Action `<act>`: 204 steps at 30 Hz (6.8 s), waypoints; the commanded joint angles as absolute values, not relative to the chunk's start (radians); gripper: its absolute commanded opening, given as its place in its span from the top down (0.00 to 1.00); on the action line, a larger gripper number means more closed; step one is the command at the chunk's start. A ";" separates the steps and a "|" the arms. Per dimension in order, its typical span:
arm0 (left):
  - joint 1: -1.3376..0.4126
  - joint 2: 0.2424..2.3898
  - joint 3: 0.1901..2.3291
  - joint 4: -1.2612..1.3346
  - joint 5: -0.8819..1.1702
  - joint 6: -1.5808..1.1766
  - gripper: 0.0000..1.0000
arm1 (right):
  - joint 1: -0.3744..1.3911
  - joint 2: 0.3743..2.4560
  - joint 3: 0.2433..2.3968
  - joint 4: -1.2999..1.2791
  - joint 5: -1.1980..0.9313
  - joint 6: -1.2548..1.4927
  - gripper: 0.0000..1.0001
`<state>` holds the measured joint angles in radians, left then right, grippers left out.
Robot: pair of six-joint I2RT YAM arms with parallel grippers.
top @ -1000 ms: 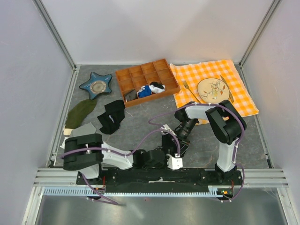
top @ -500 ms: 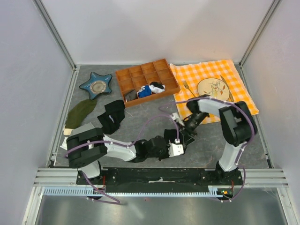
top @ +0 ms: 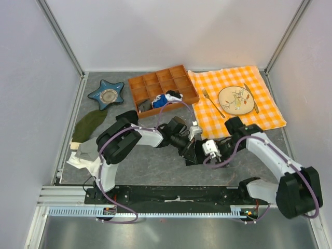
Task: Roll the underwear
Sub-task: Roll the underwear to the center of the board, then pick up the underwear from the center of the board, then place the underwear in the storage box.
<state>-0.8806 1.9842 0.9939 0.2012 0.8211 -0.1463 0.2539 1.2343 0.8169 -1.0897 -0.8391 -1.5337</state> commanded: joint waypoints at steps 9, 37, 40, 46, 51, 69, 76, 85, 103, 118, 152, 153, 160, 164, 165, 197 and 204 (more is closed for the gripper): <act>-0.853 2.169 1.019 -0.074 0.801 -0.298 0.94 | 0.544 1.189 0.572 -0.532 -0.510 -1.355 0.29; -1.293 1.140 0.306 0.490 0.106 0.211 0.27 | 0.486 1.880 1.055 -1.287 -0.864 -1.486 0.78; -1.311 1.225 0.383 0.448 0.057 0.267 0.25 | 0.462 1.933 1.089 -1.293 -0.862 -1.473 0.77; -1.318 1.440 0.518 0.423 0.005 0.319 0.25 | 0.462 1.928 1.080 -1.233 -0.845 -1.414 0.77; -1.318 1.578 0.601 0.393 -0.044 0.344 0.29 | 0.462 1.928 1.068 -1.206 -0.831 -1.397 0.77; -1.043 1.755 0.589 0.374 0.448 -0.196 0.98 | 0.285 1.381 0.892 -0.795 -0.716 -1.174 0.38; -0.891 1.910 0.644 0.377 0.673 -0.412 0.97 | 0.307 1.068 0.697 -0.741 -0.839 -1.376 0.15; -0.847 2.020 0.729 0.315 0.758 -0.465 0.95 | 0.497 1.121 0.624 -0.621 -0.652 -1.392 0.11; -0.811 2.068 0.770 0.272 0.744 -0.451 0.95 | 0.394 1.548 0.885 -0.739 -0.762 -1.071 0.17; -0.753 1.880 0.654 0.370 0.562 -0.540 0.73 | 0.394 1.779 0.953 -0.805 -0.678 -1.000 0.74; -0.729 0.589 0.769 -0.548 -0.181 -0.111 0.08 | 0.327 2.051 1.966 -0.923 -0.445 -0.772 0.96; -0.729 0.574 0.759 -0.535 -0.183 -0.110 0.08 | 0.327 2.084 2.012 -0.925 -0.425 -0.756 0.96; -0.727 0.561 0.727 -0.502 -0.150 -0.100 0.08 | 0.314 2.368 2.339 -0.934 -0.358 -0.706 0.97; -0.727 0.561 0.724 -0.499 -0.138 -0.097 0.08 | 0.307 2.421 2.364 -0.899 -0.305 -0.670 0.98; -0.729 0.563 0.723 -0.497 -0.140 -0.095 0.08 | 0.305 2.430 2.364 -0.891 -0.293 -0.663 0.98; -0.727 0.617 0.730 -0.499 -0.097 -0.089 0.13 | 0.384 2.660 2.240 -0.936 -0.078 -0.584 1.00; -0.726 0.609 0.729 -0.499 -0.092 -0.090 0.14 | 0.357 2.550 2.267 -0.965 -0.233 -0.575 0.75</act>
